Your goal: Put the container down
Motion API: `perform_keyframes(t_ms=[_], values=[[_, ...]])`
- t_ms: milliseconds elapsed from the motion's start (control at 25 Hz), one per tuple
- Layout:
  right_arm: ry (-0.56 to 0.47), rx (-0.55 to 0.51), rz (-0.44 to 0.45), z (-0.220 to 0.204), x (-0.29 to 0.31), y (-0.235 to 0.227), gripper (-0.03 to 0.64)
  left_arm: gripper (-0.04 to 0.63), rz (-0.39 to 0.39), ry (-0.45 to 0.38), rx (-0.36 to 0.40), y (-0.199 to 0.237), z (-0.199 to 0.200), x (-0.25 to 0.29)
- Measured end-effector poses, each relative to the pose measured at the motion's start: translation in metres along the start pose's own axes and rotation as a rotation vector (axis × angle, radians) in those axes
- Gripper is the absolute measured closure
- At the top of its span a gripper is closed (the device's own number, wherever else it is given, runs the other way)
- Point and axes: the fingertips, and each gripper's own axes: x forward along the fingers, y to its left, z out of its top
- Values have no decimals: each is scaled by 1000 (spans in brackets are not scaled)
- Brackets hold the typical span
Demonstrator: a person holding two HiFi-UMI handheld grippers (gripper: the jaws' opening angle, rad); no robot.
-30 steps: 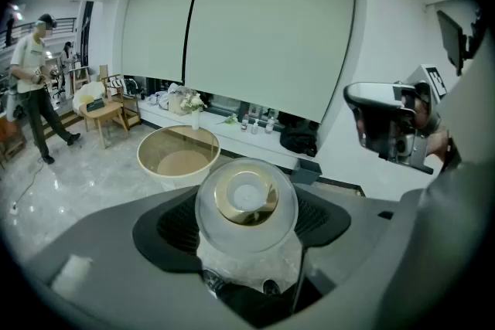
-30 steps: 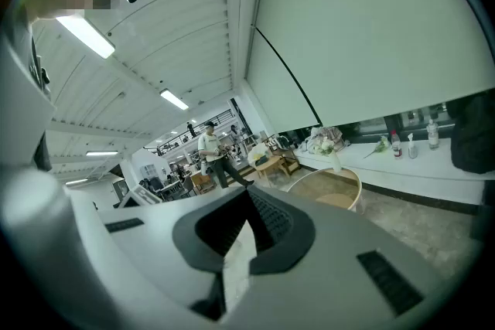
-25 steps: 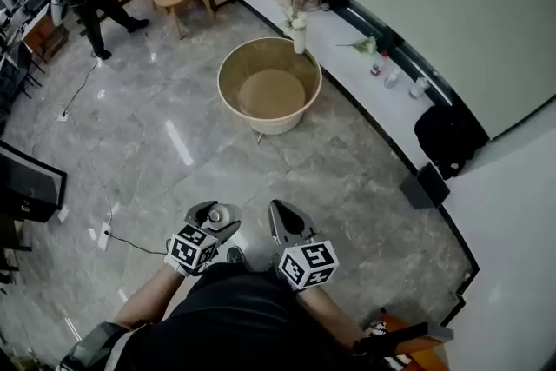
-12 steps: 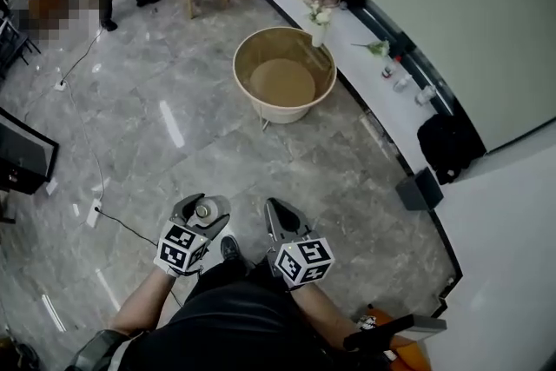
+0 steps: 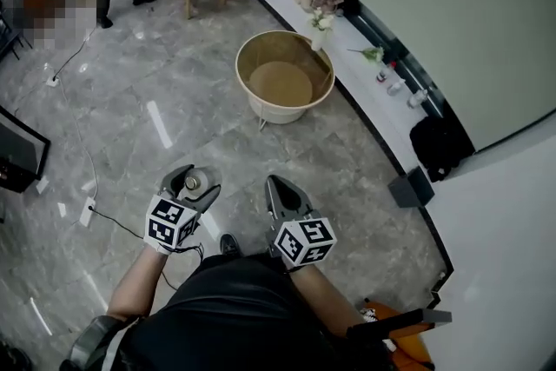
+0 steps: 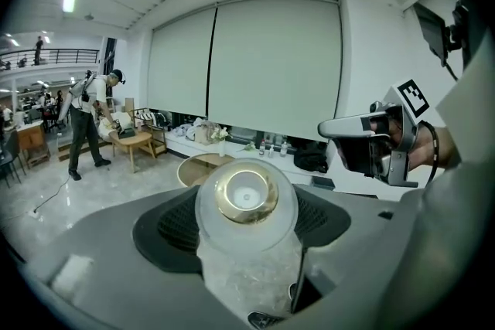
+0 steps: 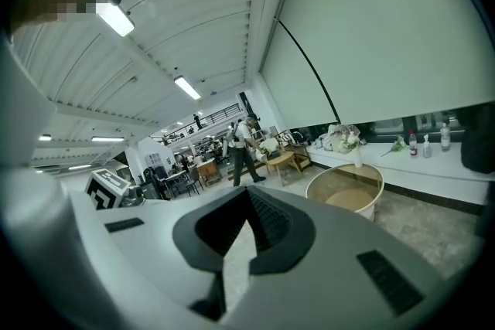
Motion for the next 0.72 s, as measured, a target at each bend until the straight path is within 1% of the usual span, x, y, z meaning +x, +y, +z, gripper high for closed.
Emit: perform_keyframes(t_ms=[160,280,480,720], values=[[-13,-4,-14,-1,9,16,615,256,-22,-30,26,16,11,-2],[3,-4,-24,-6,17,21,615,256,-29,-35,23,30,15,1],[25,17,-38,-9,28,12,615,256,-27,-27,-1,46,17,15],[38,65,0,-11,64,-3,615,255,-12,2,0,62,24,41]])
